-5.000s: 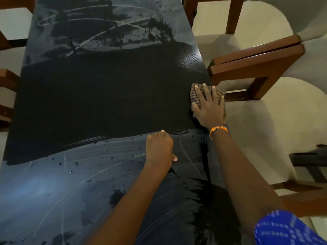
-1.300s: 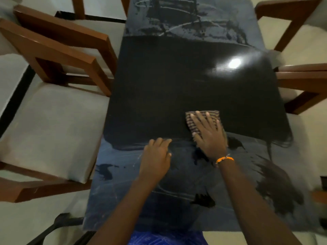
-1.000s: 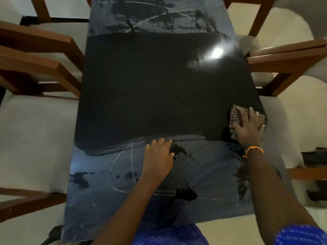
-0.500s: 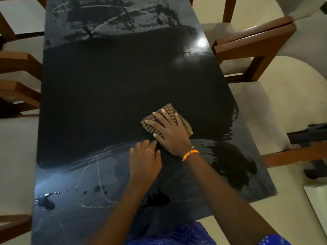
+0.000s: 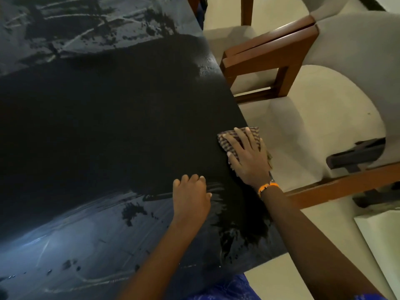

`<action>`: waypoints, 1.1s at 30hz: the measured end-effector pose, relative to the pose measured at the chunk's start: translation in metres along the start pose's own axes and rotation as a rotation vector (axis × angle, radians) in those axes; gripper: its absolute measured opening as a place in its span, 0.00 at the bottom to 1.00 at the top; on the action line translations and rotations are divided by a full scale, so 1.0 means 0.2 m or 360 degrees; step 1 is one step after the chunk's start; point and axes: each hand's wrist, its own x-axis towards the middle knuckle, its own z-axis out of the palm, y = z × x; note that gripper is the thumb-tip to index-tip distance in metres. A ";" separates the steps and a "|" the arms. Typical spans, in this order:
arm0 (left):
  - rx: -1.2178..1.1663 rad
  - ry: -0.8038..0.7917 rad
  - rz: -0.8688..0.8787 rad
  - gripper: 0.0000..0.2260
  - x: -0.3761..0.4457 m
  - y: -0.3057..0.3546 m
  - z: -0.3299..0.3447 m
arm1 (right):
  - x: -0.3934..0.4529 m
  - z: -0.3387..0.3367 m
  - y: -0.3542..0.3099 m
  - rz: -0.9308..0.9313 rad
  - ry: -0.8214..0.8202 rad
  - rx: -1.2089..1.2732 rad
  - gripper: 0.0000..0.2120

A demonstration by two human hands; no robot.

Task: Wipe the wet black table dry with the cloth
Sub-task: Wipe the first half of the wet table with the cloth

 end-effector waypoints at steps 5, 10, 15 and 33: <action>0.0051 -0.0015 -0.0075 0.19 0.00 0.02 0.01 | 0.34 -0.04 0.00 -0.0001 0.0050 0.0080 0.25; 0.0124 -0.0021 -0.0110 0.22 -0.05 0.05 0.05 | 0.48 -0.04 0.00 0.0024 0.0049 0.0052 0.25; 0.0152 -0.0016 -0.0114 0.22 -0.04 0.06 0.05 | 0.20 -0.04 0.00 0.0036 0.0043 0.0092 0.26; -0.0323 0.0072 -0.0206 0.25 -0.26 -0.37 -0.01 | -0.32 0.08 -0.56 0.0156 -0.0030 0.0037 0.32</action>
